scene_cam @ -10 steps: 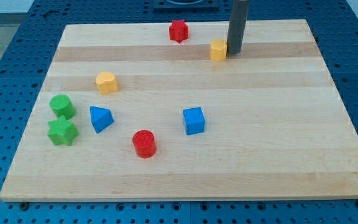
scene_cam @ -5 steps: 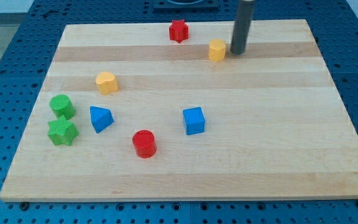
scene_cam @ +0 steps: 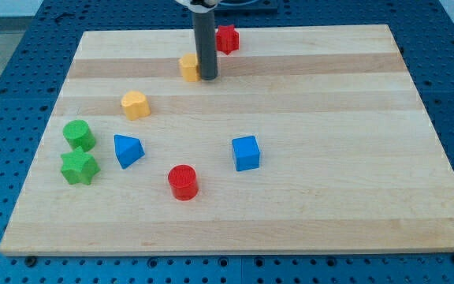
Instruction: Move the yellow hexagon to the top left
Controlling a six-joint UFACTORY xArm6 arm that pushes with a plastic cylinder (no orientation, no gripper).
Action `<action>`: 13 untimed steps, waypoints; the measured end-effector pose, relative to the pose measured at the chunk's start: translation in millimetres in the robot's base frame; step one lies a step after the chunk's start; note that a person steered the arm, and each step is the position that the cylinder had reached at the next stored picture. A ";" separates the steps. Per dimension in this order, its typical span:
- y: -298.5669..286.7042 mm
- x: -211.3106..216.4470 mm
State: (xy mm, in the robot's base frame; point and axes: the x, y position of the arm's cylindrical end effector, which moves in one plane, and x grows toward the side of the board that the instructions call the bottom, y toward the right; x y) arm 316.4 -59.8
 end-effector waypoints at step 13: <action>-93.8 -66.5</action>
State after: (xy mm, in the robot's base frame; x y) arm 249.9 -153.7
